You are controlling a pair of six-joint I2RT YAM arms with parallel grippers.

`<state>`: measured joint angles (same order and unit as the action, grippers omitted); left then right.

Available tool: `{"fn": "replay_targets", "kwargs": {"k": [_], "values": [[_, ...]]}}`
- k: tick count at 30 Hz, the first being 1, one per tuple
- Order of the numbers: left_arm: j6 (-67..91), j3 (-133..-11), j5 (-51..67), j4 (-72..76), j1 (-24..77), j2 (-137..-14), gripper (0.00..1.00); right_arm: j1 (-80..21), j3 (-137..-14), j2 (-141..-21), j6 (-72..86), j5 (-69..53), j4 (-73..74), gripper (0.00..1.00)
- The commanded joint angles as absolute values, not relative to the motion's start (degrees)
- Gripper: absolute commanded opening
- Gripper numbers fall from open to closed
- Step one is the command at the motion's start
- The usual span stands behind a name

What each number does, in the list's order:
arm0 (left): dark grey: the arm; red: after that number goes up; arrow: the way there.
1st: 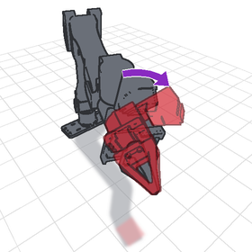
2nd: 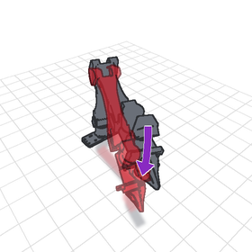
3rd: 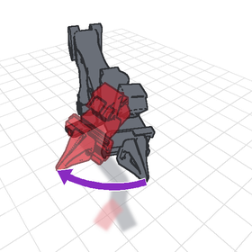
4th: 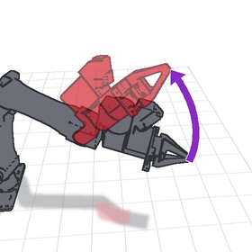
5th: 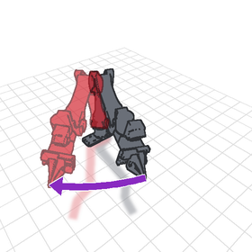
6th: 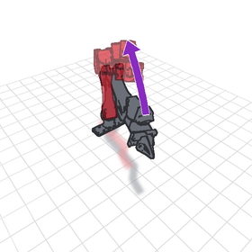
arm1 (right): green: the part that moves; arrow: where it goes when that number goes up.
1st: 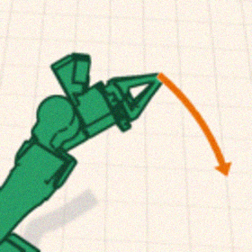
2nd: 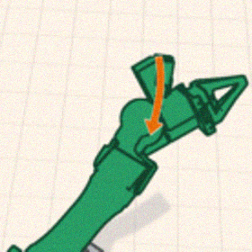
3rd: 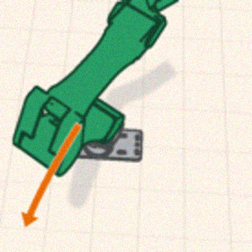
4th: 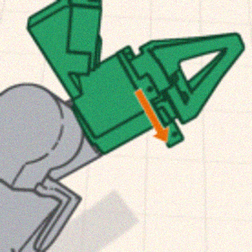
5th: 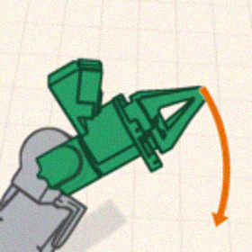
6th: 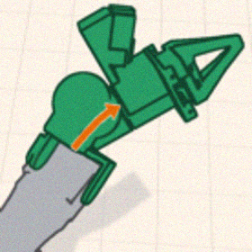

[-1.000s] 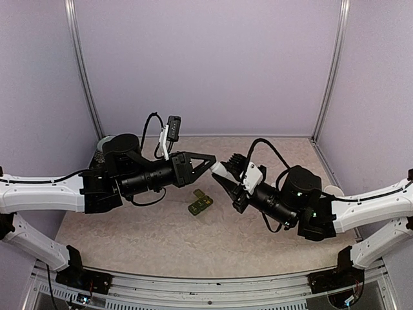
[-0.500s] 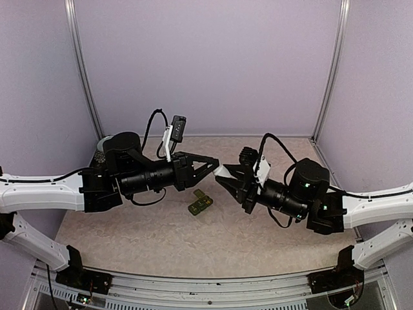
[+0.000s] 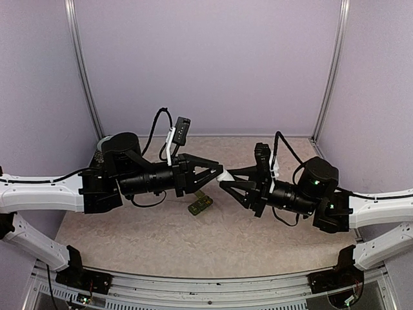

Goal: Sort the pills into containers
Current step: Screw the lid of the pill bottle onto the pill bottle.

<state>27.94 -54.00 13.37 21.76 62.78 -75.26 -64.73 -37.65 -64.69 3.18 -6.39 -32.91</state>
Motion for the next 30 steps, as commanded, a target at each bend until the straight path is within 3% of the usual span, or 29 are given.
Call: {"fn": "replay_targets", "kwargs": {"k": [1,14,26,30], "values": [[27.05,-54.07,19.90,19.07,65.19,-76.19,0.31,-64.71,-38.14,-63.54,7.57,-12.73,-40.76,0.00],[26.18,-52.90,17.03,17.68,65.29,-73.28,0.55,-64.42,-36.71,-62.54,8.28,-12.66,-41.74,0.00],[25.41,-52.96,13.46,15.19,65.44,-70.19,0.97,-64.25,-37.08,-63.07,8.04,-8.24,-40.19,0.00],[25.59,-54.61,8.02,13.19,65.42,-69.11,0.99,-64.25,-37.70,-64.25,7.64,-8.04,-39.63,0.00]]}}
